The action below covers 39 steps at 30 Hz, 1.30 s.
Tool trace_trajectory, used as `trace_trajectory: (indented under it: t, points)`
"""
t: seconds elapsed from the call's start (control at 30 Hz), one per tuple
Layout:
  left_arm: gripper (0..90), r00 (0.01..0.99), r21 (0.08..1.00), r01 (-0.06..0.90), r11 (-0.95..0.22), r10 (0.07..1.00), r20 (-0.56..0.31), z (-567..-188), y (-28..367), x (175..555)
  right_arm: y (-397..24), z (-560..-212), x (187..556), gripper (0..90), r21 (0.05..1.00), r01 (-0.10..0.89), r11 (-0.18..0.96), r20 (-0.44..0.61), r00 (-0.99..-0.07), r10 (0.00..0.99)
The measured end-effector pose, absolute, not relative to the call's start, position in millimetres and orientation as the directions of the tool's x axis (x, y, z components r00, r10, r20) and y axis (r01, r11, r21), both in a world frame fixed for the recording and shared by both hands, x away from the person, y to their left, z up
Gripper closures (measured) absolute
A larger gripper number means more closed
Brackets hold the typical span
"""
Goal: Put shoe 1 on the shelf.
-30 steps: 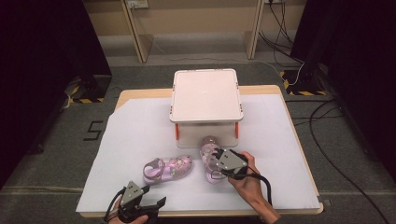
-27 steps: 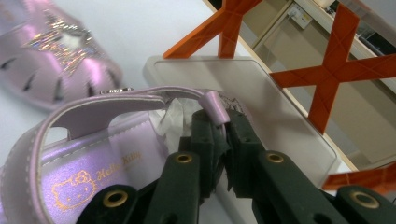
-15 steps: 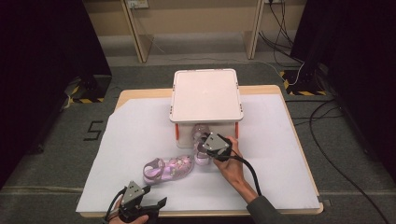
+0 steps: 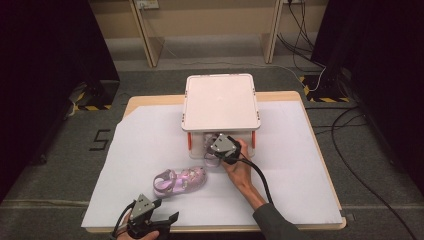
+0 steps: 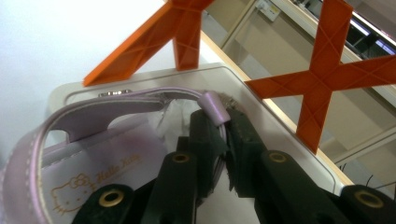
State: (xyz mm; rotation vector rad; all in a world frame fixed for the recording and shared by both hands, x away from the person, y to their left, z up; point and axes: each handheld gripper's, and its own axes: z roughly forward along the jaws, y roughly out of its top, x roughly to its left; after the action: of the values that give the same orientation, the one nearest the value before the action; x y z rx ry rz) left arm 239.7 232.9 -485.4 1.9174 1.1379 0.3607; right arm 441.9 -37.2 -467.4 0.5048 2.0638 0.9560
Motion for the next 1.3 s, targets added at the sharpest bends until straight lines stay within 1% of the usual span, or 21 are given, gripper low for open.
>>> trace_trajectory:
  t: [0.03,0.2,0.3,0.33,0.43,0.5,0.53,0.63,0.77,0.9,0.97,1.03,1.1,1.17,1.23,1.3]
  points:
    - [21.6,0.545,0.787,0.575,-0.222,0.822,-0.166,-485,233,240,-37,-468,443,78.8,0.772,0.027,0.634,-0.492,-0.606,0.625]
    - [21.6,0.547,0.786,0.576,-0.225,0.820,-0.167,-486,232,240,-38,-465,445,60.5,0.785,0.055,0.617,-0.476,-0.585,0.657]
    - [21.6,0.548,0.785,0.576,-0.226,0.820,-0.165,-486,232,239,-41,-463,443,50.6,0.811,0.086,0.578,-0.424,-0.594,0.684]
    - [21.6,0.548,0.785,0.576,-0.227,0.820,-0.165,-486,231,239,-41,-462,442,49.8,0.821,0.099,0.562,-0.399,-0.604,0.690]
    - [21.6,0.546,0.782,0.581,-0.227,0.821,-0.168,-487,231,240,-40,-455,435,49.6,0.816,0.093,0.571,-0.398,-0.627,0.670]
    - [21.6,0.548,0.783,0.578,-0.228,0.820,-0.166,-487,231,239,-42,-452,429,47.3,0.805,0.091,0.587,-0.399,-0.649,0.648]
    - [21.6,0.549,0.785,0.576,-0.228,0.820,-0.165,-486,231,239,-44,-450,426,46.8,0.813,0.088,0.575,-0.390,-0.651,0.651]
    - [21.6,0.542,0.786,0.578,-0.218,0.823,-0.170,-486,232,240,-52,-445,414,43.3,0.855,0.123,0.503,-0.299,-0.676,0.673]
    - [21.6,0.543,0.786,0.578,-0.221,0.823,-0.168,-486,232,240,-58,-447,397,39.2,0.869,0.148,0.473,-0.244,-0.702,0.669]
    - [21.6,0.544,0.786,0.577,-0.222,0.823,-0.167,-486,232,240,-60,-456,386,36.5,0.859,0.166,0.484,-0.235,-0.713,0.661]
    - [21.6,0.545,0.785,0.577,-0.224,0.822,-0.166,-486,232,240,-59,-463,383,35.4,0.839,0.184,0.512,-0.239,-0.720,0.651]
    - [21.6,0.543,0.785,0.579,-0.221,0.823,-0.169,-486,232,240,-58,-469,384,34.9,0.824,0.193,0.533,-0.243,-0.729,0.640]
    - [21.6,0.543,0.785,0.578,-0.222,0.823,-0.167,-486,232,240,-56,-475,385,33.8,0.809,0.222,0.544,-0.231,-0.732,0.641]
    - [21.6,0.542,0.787,0.577,-0.219,0.823,-0.168,-486,232,240,-52,-480,385,33.9,0.797,0.237,0.556,-0.233,-0.729,0.644]
    - [21.6,0.541,0.785,0.580,-0.220,0.824,-0.169,-486,233,240,-48,-484,388,34.6,0.791,0.225,0.568,-0.248,-0.732,0.635]
    - [21.6,0.543,0.784,0.579,-0.223,0.823,-0.167,-487,233,240,-45,-487,389,35.0,0.788,0.234,0.569,-0.251,-0.723,0.644]
